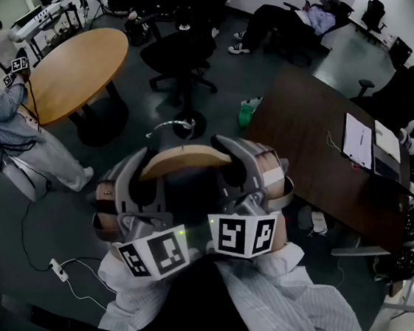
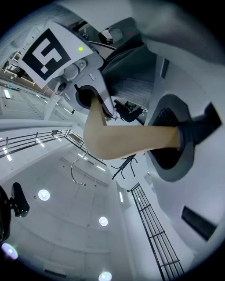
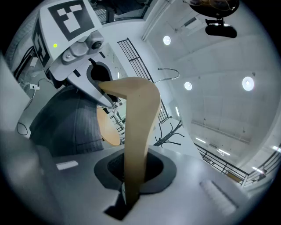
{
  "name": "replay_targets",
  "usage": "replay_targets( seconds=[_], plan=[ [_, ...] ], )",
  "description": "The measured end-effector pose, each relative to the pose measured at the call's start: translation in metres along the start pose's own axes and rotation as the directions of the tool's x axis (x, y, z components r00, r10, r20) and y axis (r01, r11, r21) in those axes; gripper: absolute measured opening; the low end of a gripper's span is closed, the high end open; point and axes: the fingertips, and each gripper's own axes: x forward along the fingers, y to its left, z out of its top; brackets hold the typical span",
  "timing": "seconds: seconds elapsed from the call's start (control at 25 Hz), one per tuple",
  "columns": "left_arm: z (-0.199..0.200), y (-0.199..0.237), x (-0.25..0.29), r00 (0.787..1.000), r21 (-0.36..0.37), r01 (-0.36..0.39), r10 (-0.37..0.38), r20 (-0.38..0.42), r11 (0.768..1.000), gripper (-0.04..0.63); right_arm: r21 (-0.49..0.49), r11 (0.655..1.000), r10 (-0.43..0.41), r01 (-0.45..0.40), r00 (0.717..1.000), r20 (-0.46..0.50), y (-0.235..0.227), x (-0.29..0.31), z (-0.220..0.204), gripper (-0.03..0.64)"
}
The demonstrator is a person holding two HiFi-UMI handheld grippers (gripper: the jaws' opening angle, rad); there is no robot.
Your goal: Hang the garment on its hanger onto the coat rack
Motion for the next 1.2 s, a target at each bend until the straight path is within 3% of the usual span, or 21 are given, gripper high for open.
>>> replay_targets(
  seconds=[0.76,1.2],
  plan=[
    [0.018,-0.020,0.017,1.000,-0.009,0.001,-0.001,-0.019,1.000,0.060,-0.005,1.000,0.004,-0.004,1.000,0.021,-0.014,-0.002,-0.028,0.018],
    [-0.013,-0.019,0.071,0.998,-0.033,0.038,-0.039,-0.040,0.999,0.060,-0.006,0.999,0.041,-0.041,0.999,-0.003,-0.006,0.057,-0.048,0.020]
  ],
)
